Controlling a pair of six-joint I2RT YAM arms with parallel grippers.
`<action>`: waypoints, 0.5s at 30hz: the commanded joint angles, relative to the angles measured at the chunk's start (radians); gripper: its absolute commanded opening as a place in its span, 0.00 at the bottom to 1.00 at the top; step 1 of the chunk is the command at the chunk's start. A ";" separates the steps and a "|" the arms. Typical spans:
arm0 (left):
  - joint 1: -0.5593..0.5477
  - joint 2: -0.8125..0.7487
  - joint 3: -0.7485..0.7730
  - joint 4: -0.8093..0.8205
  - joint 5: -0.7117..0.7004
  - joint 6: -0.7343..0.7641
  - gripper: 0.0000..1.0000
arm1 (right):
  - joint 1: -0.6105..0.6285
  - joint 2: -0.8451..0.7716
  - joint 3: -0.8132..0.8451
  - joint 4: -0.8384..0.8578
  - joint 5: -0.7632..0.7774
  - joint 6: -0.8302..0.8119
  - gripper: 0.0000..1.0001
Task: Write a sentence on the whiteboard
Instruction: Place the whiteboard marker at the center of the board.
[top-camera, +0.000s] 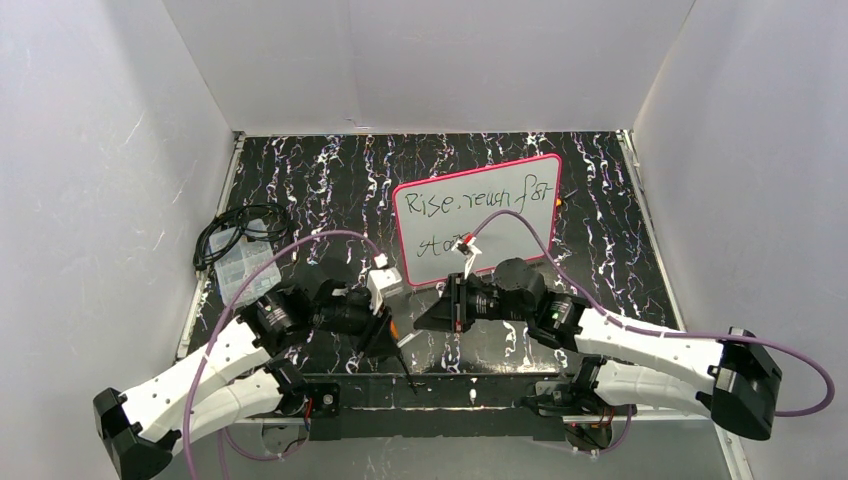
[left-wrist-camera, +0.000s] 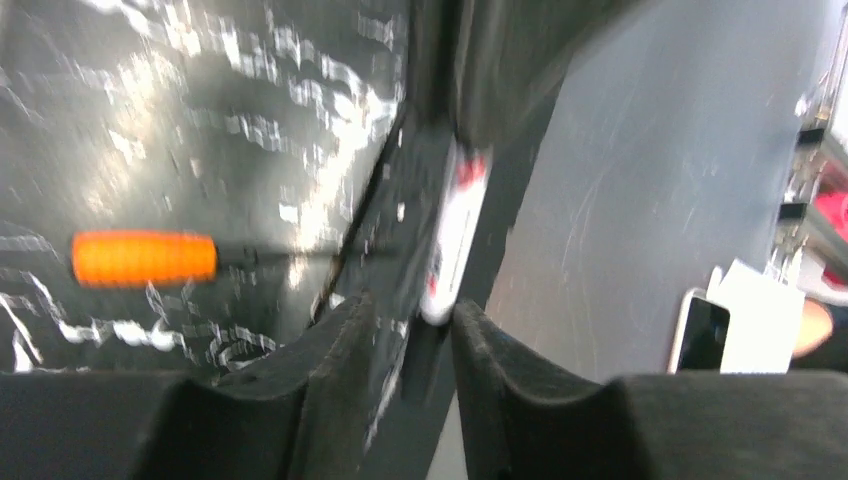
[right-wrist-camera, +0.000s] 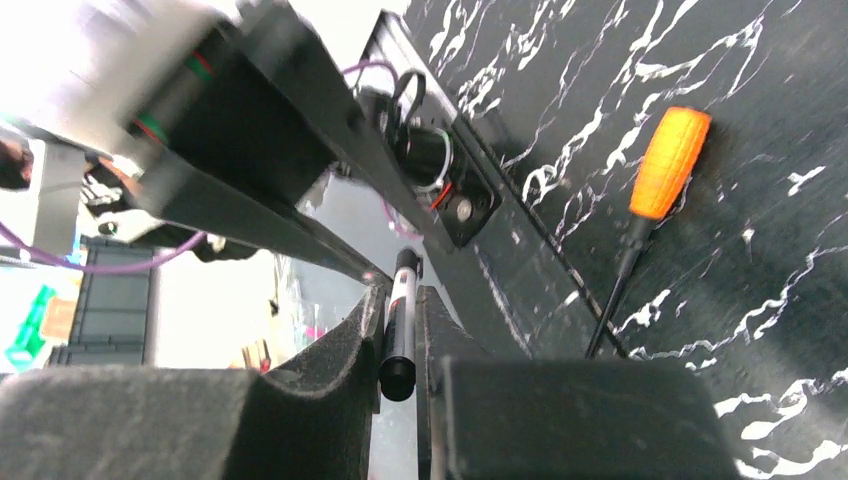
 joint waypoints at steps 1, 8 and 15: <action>0.025 -0.019 0.075 0.318 0.045 0.025 0.43 | 0.054 -0.029 0.061 -0.238 -0.029 -0.092 0.01; 0.024 0.044 0.093 0.288 0.147 0.043 0.66 | 0.045 -0.014 0.113 -0.300 -0.058 -0.141 0.01; 0.010 0.112 0.079 0.262 0.207 0.044 0.72 | 0.031 -0.053 0.131 -0.303 -0.020 -0.141 0.01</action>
